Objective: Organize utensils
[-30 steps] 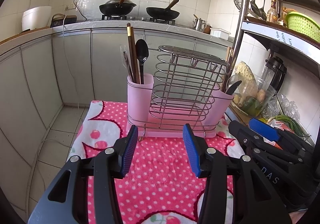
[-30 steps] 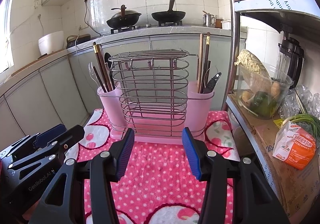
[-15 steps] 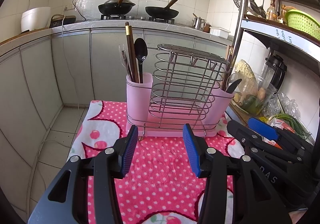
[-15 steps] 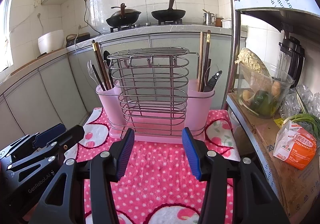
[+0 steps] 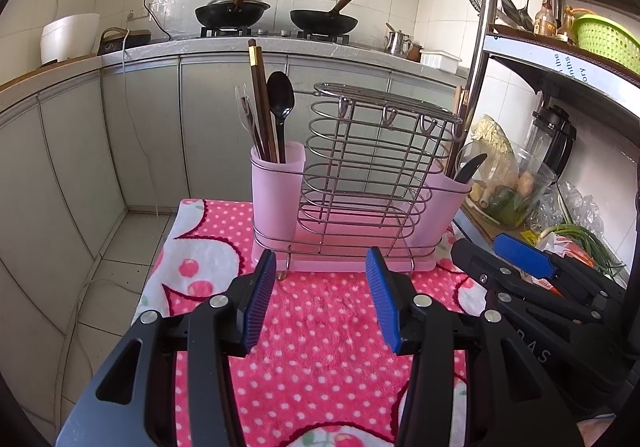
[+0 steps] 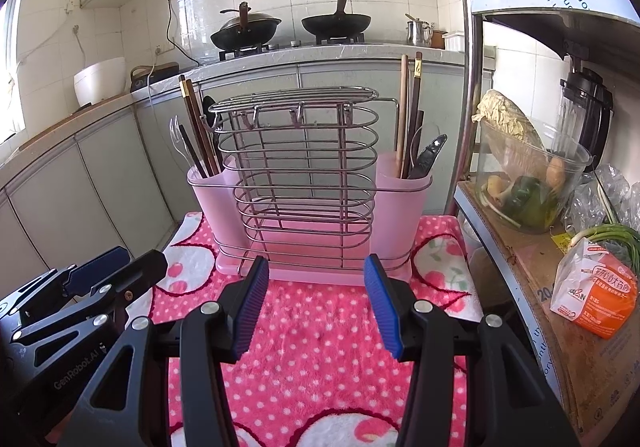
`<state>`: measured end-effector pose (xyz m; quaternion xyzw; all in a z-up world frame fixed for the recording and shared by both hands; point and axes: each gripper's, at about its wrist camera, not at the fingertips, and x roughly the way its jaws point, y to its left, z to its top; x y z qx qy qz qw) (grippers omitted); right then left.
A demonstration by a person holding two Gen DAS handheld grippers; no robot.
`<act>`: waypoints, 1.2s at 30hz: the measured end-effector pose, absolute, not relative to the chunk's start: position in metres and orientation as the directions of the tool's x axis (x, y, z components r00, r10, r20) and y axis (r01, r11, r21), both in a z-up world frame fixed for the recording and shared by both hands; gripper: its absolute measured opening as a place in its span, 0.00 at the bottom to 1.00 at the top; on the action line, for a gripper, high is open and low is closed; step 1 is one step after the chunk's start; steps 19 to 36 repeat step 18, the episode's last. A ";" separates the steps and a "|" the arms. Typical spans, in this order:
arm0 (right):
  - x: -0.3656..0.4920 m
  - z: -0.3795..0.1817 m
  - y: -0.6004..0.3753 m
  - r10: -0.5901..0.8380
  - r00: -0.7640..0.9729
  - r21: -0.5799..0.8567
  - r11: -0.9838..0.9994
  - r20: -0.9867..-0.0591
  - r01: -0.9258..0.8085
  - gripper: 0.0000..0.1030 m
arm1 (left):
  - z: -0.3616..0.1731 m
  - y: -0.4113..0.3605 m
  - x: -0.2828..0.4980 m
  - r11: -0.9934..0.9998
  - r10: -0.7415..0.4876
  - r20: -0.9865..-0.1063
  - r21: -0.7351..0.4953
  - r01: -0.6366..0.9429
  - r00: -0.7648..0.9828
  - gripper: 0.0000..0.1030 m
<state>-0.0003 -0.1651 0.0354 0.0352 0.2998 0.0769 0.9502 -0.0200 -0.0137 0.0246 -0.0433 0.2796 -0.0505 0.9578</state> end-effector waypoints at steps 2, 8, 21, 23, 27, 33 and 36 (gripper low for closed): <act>0.002 0.034 -0.166 0.168 0.805 0.116 0.985 -0.569 -0.124 0.48 | 0.023 -0.014 -0.018 0.991 -0.123 -0.536 -0.110 0.075 0.835 0.46; 0.009 0.026 -0.167 0.171 0.791 0.126 0.985 -0.587 -0.120 0.48 | 0.017 -0.017 -0.012 0.992 -0.118 -0.549 -0.099 0.076 0.828 0.46; 0.022 0.011 -0.170 0.173 0.769 0.142 0.984 -0.615 -0.109 0.48 | 0.004 -0.016 0.003 0.994 -0.106 -0.589 -0.091 0.065 0.801 0.46; 0.022 0.011 -0.170 0.173 0.769 0.142 0.984 -0.615 -0.109 0.48 | 0.004 -0.016 0.003 0.994 -0.106 -0.589 -0.091 0.065 0.801 0.46; 0.022 0.011 -0.170 0.173 0.769 0.142 0.984 -0.615 -0.109 0.48 | 0.004 -0.016 0.003 0.994 -0.106 -0.589 -0.091 0.065 0.801 0.46; 0.022 0.011 -0.170 0.173 0.769 0.142 0.984 -0.615 -0.109 0.48 | 0.004 -0.016 0.003 0.994 -0.106 -0.589 -0.091 0.065 0.801 0.46; 0.022 0.011 -0.170 0.173 0.769 0.142 0.984 -0.615 -0.109 0.48 | 0.004 -0.016 0.003 0.994 -0.106 -0.589 -0.091 0.065 0.801 0.46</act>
